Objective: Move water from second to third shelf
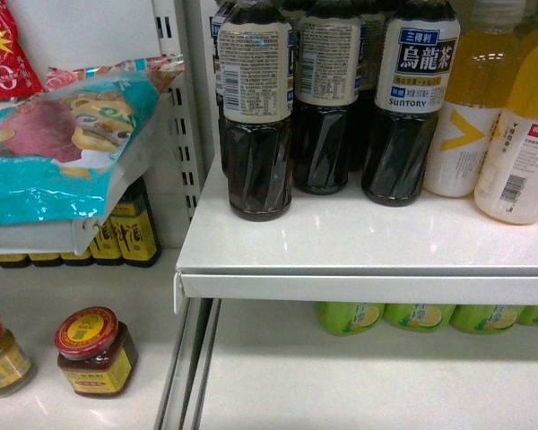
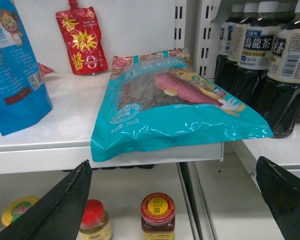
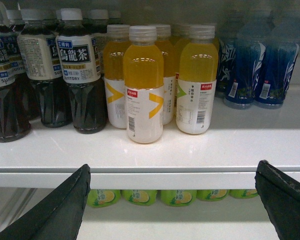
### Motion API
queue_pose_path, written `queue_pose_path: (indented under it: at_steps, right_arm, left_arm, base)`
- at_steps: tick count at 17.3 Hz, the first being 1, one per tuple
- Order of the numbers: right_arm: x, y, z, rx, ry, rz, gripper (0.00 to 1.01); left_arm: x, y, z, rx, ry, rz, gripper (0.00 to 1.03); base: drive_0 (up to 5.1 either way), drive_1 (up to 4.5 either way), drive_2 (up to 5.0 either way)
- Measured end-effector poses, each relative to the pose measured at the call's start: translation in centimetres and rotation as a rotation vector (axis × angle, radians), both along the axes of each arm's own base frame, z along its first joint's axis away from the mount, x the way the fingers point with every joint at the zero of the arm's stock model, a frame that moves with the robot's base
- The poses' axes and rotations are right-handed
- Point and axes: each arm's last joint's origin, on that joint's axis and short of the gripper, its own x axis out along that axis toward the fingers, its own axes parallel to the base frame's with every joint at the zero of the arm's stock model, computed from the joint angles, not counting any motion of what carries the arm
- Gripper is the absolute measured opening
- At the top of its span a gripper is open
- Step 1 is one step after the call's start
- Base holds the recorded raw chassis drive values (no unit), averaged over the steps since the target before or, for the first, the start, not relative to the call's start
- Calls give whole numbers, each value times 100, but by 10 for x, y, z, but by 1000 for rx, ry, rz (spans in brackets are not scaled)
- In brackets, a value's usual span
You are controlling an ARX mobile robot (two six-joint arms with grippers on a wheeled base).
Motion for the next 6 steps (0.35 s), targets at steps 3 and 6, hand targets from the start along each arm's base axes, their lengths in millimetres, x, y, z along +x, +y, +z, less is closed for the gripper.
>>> queue_pose_path:
  at_steps: [3, 6]
  right_arm:
    - [0, 0, 0, 0, 0, 0, 98]
    - [0, 0, 0, 0, 0, 0, 98]
  left_arm:
    - [0, 0, 0, 0, 0, 0, 98]
    - [0, 0, 0, 0, 0, 0, 98]
  base:
    - [0, 0, 0]
    - [0, 0, 0]
